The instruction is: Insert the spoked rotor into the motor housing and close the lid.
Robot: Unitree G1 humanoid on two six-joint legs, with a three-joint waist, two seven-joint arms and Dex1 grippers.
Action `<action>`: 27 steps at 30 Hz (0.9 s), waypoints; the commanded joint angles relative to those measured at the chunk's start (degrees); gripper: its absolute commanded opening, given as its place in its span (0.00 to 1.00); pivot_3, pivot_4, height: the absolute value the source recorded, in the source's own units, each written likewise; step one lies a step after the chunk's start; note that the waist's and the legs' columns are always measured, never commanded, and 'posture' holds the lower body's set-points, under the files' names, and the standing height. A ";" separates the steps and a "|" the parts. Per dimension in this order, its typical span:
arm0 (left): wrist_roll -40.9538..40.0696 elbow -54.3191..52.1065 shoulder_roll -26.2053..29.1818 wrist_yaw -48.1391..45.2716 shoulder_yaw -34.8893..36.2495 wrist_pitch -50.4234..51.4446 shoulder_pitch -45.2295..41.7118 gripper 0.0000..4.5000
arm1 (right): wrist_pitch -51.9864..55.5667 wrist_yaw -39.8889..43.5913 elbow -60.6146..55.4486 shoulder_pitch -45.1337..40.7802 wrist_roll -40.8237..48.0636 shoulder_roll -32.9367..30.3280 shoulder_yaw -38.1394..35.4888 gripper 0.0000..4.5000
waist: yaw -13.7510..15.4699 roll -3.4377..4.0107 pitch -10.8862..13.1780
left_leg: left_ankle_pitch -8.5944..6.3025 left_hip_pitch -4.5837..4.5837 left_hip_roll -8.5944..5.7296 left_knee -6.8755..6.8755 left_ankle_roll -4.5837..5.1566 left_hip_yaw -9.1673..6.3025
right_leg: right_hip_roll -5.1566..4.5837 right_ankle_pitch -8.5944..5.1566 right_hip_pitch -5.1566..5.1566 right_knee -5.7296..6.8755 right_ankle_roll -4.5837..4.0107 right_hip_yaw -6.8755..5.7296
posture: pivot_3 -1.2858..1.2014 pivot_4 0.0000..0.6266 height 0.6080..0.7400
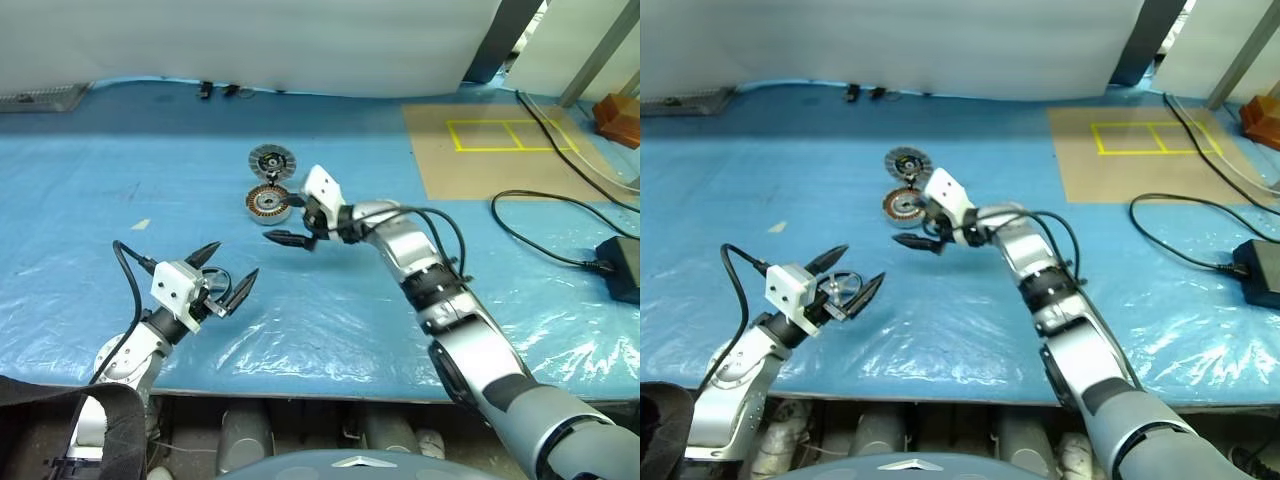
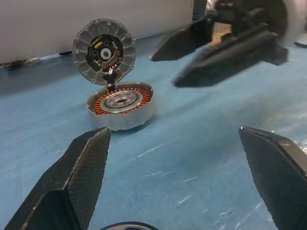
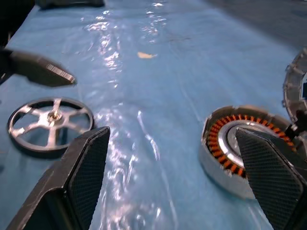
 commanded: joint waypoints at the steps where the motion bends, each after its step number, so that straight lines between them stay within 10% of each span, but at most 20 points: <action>1: 0.82 -2.38 -0.90 1.15 -0.34 -1.62 0.56 1.00 | 3.29 -7.12 1.77 -4.85 0.46 3.83 -2.66 0.97 | 0.03 0.02 0.01 | 0.00 -0.03 0.00 -0.03 0.00 0.00 | 0.00 0.00 -0.04 0.00 0.00 0.00 | 0.52 0.24 1.00; 13: 2.20 -1.91 -3.32 3.07 -1.12 -2.99 0.67 1.00 | 15.35 -14.87 9.95 -13.09 -2.15 9.55 -1.92 0.97 | 0.07 0.07 0.05 | 0.12 -0.06 0.00 -0.01 -0.23 -0.01 | 0.00 0.00 -0.10 0.09 0.00 0.00 | 0.52 0.24 1.00; 27: 3.88 0.57 -5.70 3.97 -2.70 -5.46 -0.21 1.00 | -0.99 -17.53 36.35 -24.57 -12.32 11.06 2.03 0.97 | 0.00 0.37 0.22 | 0.12 -0.13 0.02 0.01 -0.23 0.03 | -0.01 0.00 -0.17 0.12 -0.02 0.01 | 0.52 0.24 1.00</action>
